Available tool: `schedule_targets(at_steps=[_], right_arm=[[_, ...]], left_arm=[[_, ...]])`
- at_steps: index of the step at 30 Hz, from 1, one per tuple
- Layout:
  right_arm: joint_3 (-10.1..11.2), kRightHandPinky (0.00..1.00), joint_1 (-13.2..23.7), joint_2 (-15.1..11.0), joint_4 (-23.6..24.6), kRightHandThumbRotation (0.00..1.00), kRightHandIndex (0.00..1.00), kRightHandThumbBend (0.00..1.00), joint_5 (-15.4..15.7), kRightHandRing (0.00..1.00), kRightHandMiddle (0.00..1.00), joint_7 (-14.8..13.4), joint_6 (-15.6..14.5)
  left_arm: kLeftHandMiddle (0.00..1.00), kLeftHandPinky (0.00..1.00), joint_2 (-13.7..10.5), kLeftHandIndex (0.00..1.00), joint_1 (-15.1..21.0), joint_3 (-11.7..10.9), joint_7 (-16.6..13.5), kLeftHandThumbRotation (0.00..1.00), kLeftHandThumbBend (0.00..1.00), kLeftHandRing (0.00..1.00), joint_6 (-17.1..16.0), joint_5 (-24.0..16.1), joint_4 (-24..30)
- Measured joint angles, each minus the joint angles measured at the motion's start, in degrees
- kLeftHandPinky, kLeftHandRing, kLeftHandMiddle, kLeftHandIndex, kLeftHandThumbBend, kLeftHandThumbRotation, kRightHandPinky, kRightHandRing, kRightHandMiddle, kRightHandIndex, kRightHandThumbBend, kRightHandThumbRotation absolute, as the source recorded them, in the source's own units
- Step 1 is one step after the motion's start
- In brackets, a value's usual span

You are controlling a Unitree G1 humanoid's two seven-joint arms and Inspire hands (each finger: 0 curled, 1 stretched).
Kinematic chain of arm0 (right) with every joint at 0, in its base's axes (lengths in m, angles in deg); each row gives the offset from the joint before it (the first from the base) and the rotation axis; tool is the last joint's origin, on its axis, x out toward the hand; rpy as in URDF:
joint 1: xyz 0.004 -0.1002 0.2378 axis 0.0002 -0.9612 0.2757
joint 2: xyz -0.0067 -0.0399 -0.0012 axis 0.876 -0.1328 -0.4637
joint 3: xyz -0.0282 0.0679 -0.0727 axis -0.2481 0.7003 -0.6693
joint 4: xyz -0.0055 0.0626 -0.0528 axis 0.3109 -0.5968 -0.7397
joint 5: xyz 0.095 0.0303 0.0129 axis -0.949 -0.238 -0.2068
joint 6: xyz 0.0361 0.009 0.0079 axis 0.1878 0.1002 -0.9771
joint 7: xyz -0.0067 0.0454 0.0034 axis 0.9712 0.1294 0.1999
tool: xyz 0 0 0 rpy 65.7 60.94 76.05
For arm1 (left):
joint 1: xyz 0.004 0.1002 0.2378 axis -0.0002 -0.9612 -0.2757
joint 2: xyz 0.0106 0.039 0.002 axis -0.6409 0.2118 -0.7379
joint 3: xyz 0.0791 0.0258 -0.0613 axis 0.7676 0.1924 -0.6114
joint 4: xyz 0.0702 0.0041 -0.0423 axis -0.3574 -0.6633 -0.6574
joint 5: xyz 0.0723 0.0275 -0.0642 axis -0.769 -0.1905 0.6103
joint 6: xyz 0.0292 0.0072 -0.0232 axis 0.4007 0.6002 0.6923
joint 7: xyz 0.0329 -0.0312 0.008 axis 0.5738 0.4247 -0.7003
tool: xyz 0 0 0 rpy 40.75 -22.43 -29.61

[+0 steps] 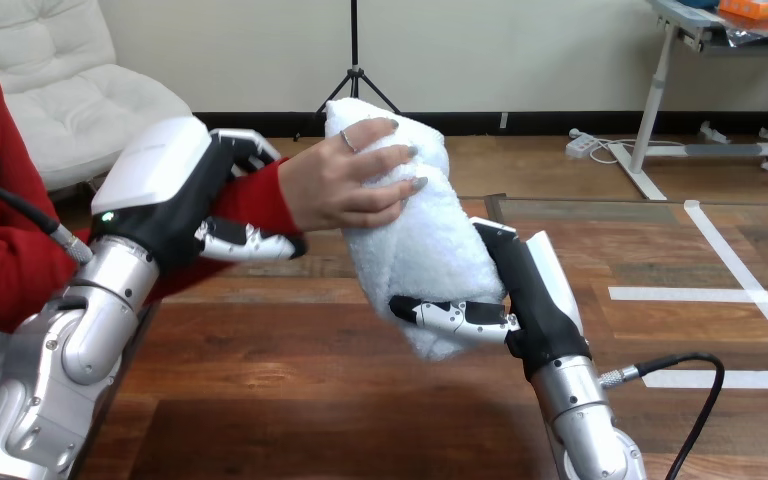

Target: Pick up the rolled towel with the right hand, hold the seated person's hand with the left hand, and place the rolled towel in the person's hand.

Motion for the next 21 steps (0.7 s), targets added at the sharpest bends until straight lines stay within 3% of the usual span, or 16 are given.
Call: schedule_targets(at_steps=[1,9,21], right_arm=[[0.0,0.51,-0.17,-0.08,0.48,0.75,0.67,0.9,0.0,0.6,0.63,0.41,-0.46],[-0.09,0.65,-1.0,-0.74,3.82,0.95,0.81,0.99,-0.18,0.74,0.76,4.74,-4.19],[-0.09,0.8,-2.47,-1.67,7.76,1.0,0.93,1.0,-3.02,0.86,0.88,11.83,-8.5]], left_arm=[[0.7,0.57,0.03,0.69,-0.04,-0.07,-0.22,0.79,0.97,0.68,-0.25,0.38,0.13],[0.75,0.61,1.05,0.75,-0.96,-1.71,-2.2,0.92,1.0,0.74,-2.81,4.3,1.82],[0.85,0.68,4.28,0.83,-4.67,-4.48,-2.87,1.0,1.0,0.84,-6.65,12.66,5.67]])
